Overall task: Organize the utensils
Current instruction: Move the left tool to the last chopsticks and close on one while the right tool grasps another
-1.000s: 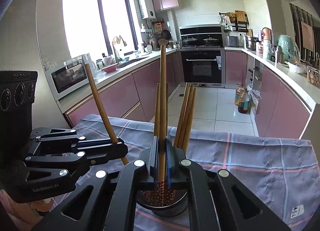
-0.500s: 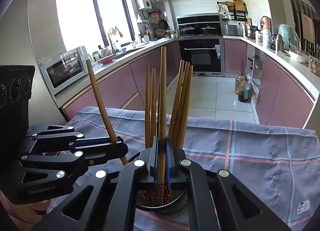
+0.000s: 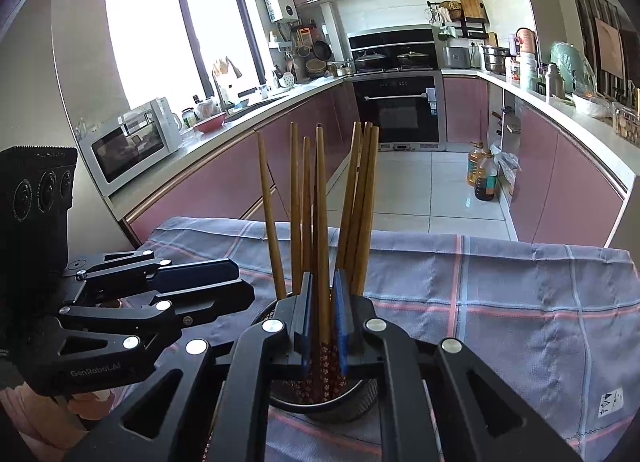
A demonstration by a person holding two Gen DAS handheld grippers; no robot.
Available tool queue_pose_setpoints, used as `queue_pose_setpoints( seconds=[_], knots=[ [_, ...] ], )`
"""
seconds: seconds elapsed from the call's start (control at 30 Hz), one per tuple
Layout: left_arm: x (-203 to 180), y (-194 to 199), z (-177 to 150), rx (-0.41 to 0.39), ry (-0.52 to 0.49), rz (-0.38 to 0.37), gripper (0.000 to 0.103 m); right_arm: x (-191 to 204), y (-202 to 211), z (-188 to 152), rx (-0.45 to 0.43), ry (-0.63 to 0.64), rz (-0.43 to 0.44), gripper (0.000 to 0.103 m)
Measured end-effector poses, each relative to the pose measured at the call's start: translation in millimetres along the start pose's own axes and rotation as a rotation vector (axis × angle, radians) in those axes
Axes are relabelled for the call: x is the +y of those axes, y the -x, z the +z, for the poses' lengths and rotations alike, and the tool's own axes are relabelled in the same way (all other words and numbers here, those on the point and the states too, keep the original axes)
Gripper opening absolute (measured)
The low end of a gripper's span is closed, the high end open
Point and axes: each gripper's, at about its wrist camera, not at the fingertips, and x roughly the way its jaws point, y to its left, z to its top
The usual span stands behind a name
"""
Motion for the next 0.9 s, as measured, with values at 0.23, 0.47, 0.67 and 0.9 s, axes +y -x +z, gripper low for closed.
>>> queue_pose_setpoints(
  seconds=[0.23,0.47,0.67,0.9],
  knots=[
    [5,43,-24,-0.083,-0.011,0.043,0.039,25,26,-20,-0.018,0.057,0.094,0.027],
    [24,58,-67,-0.046,0.054,0.123,0.058,52,9,-64,0.098,0.095,0.156,0.035],
    [38,51,-101,0.024,0.103,0.171,0.062,62,-30,-95,0.234,0.077,0.144,0.035],
    [54,48,-125,0.059,0.155,0.175,0.062,78,-43,-109,0.289,0.089,0.129,0.034]
  ],
)
